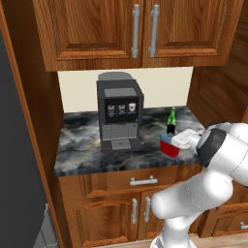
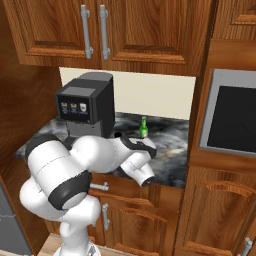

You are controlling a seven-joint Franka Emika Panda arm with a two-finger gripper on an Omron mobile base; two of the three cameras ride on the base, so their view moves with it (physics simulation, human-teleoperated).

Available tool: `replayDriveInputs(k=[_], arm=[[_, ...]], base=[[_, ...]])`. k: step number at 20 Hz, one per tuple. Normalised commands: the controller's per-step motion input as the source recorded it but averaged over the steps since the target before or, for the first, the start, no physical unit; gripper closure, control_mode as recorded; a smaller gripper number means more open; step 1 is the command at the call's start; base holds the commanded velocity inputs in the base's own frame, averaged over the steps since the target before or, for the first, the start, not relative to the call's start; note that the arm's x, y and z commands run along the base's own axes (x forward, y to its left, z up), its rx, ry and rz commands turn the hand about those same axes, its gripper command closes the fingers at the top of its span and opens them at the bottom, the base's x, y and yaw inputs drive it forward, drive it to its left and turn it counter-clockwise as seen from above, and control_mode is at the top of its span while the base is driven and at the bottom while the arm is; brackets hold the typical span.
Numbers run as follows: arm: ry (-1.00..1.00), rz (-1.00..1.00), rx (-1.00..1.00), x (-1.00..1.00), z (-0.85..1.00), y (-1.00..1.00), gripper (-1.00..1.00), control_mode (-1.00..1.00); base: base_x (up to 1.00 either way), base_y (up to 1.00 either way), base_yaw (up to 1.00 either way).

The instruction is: Place the liquor and beer on the top shelf of the fridge to keep them out of children's reach, and place the sweet potato on lower shelves for easy access.

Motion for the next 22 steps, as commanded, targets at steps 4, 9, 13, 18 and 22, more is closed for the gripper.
replayDriveInputs(k=[4, 9, 13, 18, 22], arm=[[0.00, 0.02, 0.00, -0.20, 0.00, 0.00, -1.00, -1.00], [0.00, 0.01, -0.01, -0.17, 0.00, 0.00, -1.00, -1.00], [0.00, 0.00, -0.03, -0.01, 0.01, 0.00, -1.00, -1.00], [0.00, 0.00, -0.03, 0.00, 0.02, 0.00, -1.00, -1.00], [0.00, 0.00, -0.05, 0.00, 0.00, 0.00, -1.00, -1.00]], base=[[0.00, 0.00, 0.00], [0.00, 0.00, 0.00], [0.00, 0.00, 0.00], [0.00, 0.00, 0.00], [0.00, 0.00, 0.00]])
